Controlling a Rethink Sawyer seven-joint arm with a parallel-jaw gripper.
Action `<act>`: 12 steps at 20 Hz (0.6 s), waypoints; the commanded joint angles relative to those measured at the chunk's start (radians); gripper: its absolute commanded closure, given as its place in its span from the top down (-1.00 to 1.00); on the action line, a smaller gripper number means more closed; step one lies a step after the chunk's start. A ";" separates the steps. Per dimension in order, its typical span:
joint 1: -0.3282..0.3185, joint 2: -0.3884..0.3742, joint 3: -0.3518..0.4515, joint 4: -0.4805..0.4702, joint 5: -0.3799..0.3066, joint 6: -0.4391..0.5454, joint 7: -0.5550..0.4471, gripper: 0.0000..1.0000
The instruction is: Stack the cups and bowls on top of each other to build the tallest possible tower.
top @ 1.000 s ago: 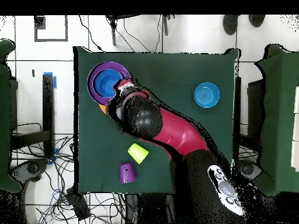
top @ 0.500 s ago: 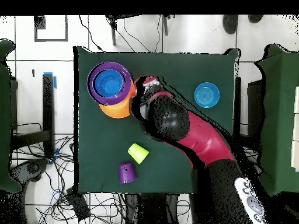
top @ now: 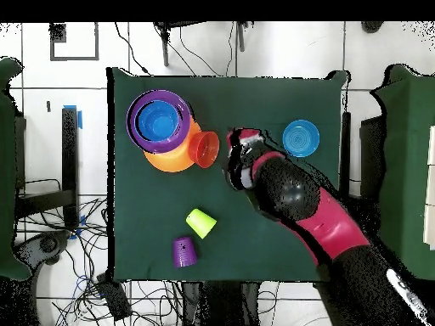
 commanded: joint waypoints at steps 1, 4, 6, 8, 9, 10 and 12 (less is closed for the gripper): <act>-0.072 0.202 0.224 0.170 -0.139 -0.111 0.014 1.00; -0.112 0.289 0.262 0.174 -0.198 -0.145 0.007 1.00; -0.133 0.345 0.279 0.177 -0.243 -0.175 0.008 1.00; -0.151 0.393 0.293 0.179 -0.281 -0.194 0.012 1.00; -0.165 0.429 0.304 0.182 -0.305 -0.204 0.011 1.00; -0.169 0.448 0.305 0.180 -0.324 -0.210 0.013 1.00; -0.185 0.512 0.315 0.183 -0.366 -0.224 0.015 1.00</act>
